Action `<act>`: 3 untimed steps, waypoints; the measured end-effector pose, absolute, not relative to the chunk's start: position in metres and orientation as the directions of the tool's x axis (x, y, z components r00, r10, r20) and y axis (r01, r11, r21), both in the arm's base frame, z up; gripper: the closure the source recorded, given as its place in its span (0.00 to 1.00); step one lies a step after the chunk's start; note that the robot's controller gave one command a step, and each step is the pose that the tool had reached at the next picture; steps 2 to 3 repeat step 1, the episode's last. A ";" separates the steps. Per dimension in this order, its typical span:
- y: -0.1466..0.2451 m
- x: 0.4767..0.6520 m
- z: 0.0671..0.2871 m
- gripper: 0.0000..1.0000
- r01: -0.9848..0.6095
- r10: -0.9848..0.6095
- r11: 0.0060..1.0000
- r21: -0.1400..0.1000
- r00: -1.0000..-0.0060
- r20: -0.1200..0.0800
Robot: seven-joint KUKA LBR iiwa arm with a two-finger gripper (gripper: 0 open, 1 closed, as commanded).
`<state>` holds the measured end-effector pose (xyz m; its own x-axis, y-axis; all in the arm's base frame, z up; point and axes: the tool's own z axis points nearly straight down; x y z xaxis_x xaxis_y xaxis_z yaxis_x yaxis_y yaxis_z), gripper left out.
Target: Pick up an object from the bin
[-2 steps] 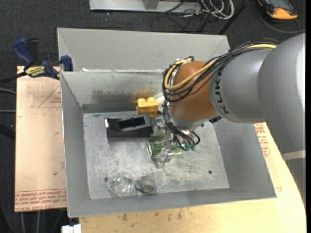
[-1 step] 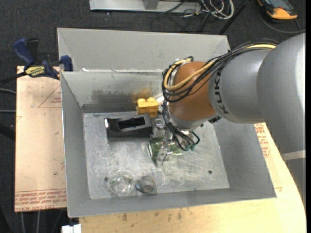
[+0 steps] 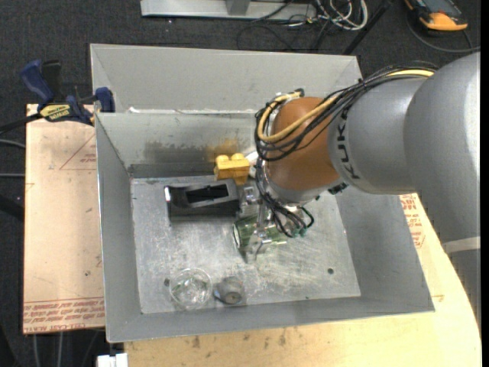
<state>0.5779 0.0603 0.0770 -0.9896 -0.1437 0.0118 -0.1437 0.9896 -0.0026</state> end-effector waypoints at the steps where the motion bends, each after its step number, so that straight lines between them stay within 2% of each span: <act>1: 0.049 0.579 0.258 1.00 -0.155 -0.155 0.988 -0.001 -0.988 -0.011; 3: 0.049 0.579 0.258 1.00 -0.155 -0.155 0.988 -0.001 -0.988 -0.011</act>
Offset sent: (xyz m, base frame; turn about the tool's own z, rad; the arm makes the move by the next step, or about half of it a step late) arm 0.0000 0.0000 0.0000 0.0000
